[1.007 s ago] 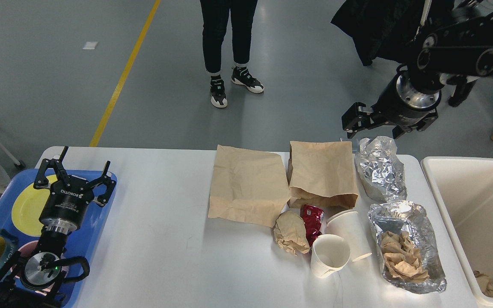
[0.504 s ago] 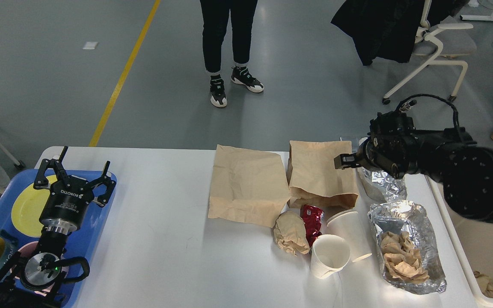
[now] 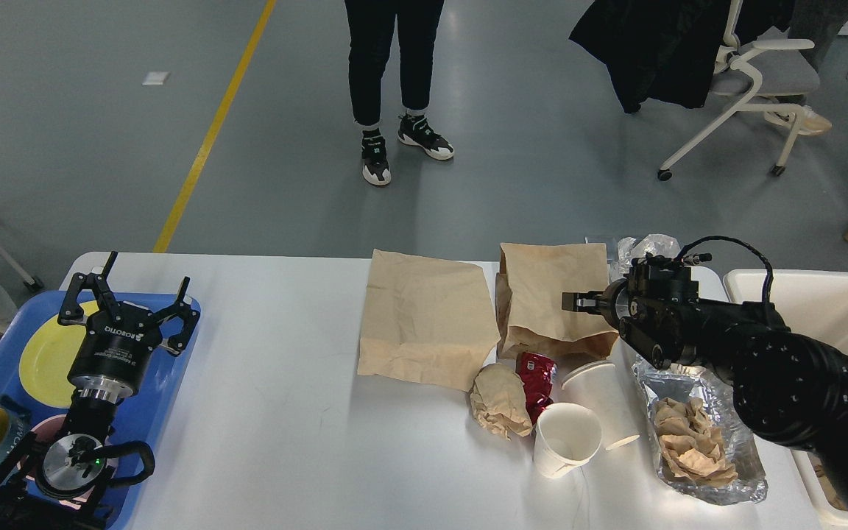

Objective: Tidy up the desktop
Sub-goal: 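Lower the right gripper onto the farther brown paper bag and grasp, then lift the brown paper bag and carry it toward the white bin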

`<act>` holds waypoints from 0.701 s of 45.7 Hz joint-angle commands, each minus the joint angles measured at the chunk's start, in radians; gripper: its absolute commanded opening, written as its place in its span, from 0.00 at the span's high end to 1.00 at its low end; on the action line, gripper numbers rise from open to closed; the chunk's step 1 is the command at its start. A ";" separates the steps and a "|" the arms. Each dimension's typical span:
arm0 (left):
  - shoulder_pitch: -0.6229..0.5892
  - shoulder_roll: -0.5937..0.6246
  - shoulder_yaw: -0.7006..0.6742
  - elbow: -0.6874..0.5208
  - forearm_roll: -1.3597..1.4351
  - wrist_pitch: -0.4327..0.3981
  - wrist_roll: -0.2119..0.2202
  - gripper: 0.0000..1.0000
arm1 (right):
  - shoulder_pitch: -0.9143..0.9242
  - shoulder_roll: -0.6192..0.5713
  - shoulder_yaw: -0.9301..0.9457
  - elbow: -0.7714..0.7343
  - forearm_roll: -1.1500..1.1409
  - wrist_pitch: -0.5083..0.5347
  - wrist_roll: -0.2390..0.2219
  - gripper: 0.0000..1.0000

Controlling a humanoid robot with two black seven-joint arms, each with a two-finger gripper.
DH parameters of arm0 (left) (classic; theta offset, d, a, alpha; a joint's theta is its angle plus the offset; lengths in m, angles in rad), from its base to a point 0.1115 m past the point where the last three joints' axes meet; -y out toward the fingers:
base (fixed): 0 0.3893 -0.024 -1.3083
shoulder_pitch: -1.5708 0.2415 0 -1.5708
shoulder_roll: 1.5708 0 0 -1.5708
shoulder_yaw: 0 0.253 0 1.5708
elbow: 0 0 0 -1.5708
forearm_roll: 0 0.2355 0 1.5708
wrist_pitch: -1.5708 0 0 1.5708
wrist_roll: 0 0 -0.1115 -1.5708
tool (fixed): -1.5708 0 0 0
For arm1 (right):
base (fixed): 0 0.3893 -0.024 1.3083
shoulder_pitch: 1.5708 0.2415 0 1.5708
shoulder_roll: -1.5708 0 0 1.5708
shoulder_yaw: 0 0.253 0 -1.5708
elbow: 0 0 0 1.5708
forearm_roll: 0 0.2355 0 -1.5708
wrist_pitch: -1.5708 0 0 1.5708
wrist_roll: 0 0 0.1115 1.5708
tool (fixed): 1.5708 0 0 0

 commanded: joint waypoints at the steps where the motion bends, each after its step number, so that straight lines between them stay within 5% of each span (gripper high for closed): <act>1: 0.000 0.000 0.000 0.000 0.000 0.000 0.000 0.04 | -0.004 0.006 0.009 -0.004 0.003 -0.015 -0.002 0.00; 32: 0.000 0.000 -0.002 0.000 0.001 0.000 0.000 0.04 | -0.068 0.106 0.059 -0.006 -0.001 -0.110 -0.011 0.03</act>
